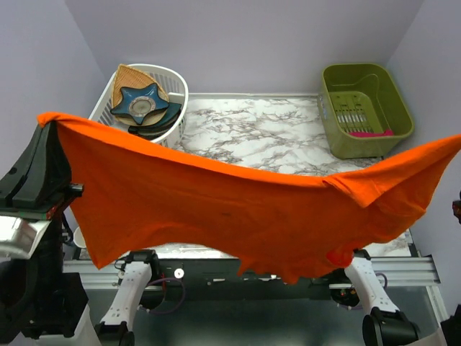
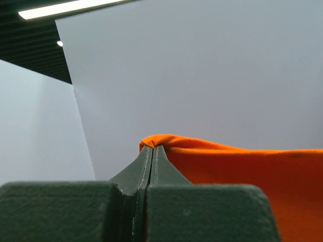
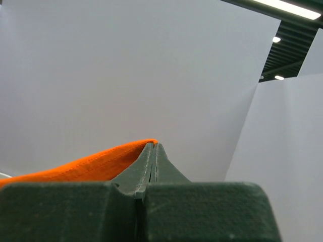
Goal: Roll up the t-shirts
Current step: Flatten out the T-shirt at the center of the board.
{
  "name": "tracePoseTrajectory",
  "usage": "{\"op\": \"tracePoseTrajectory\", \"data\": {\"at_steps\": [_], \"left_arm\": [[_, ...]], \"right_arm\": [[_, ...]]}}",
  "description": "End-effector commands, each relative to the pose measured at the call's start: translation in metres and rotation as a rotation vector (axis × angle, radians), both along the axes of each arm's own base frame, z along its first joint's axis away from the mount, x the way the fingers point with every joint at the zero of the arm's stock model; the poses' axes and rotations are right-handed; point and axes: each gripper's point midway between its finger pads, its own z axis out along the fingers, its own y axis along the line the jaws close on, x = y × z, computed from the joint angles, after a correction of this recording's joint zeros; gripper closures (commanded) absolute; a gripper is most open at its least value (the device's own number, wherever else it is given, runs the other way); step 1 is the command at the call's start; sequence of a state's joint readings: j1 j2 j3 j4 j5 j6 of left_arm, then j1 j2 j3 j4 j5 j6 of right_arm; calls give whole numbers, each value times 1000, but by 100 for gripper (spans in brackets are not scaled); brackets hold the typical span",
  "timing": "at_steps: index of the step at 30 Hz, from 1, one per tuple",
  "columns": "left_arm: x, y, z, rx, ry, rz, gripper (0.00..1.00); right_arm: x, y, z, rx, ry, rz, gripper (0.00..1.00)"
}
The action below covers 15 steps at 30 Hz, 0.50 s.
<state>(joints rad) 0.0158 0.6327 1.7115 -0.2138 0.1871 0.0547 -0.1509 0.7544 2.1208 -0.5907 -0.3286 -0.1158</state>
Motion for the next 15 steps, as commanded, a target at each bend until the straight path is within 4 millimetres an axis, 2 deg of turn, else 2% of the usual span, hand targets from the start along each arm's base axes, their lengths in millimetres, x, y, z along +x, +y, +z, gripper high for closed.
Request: {"op": "tracePoseTrajectory", "data": {"at_steps": [1, 2, 3, 4, 5, 6, 7, 8, 9, 10, 11, 13, 14, 15], "left_arm": [[84, -3, -58, 20, 243, -14, 100], [112, -9, -91, 41, 341, -45, 100], [127, -14, -115, 58, 418, -71, 100], [142, -18, -138, 65, 487, -99, 100], [163, -28, -180, 82, 601, -162, 100], [173, -33, -206, 79, 675, -196, 100], [184, -38, -231, 68, 746, -234, 100], [199, -42, -275, 58, 855, -268, 100], [205, -47, -295, 67, 898, -301, 100], [216, -51, -321, 37, 975, -336, 100], [224, -52, -356, 21, 1056, -349, 100], [237, -55, -385, 18, 1114, -361, 100], [247, -56, -414, 23, 1186, -364, 100], [255, -56, -422, 24, 1197, -362, 100]], "right_arm": [[91, -23, -27, 55, 162, -43, 99], [103, -21, -36, 34, 190, -35, 100], [132, -24, -59, 29, 264, -30, 100], [147, -24, -72, 28, 306, -17, 99], [164, -18, -92, 8, 368, 24, 99], [178, -15, -113, 2, 437, 57, 99], [208, -13, -153, -4, 556, 94, 99], [217, -2, -175, -30, 615, 165, 99], [228, 0, -193, -25, 660, 188, 99], [249, -1, -233, 3, 764, 209, 100], [266, -1, -257, 13, 834, 221, 99], [289, 4, -300, 3, 960, 254, 99], [297, 9, -318, -3, 1016, 290, 99], [316, 15, -352, 0, 1124, 333, 99]]}}
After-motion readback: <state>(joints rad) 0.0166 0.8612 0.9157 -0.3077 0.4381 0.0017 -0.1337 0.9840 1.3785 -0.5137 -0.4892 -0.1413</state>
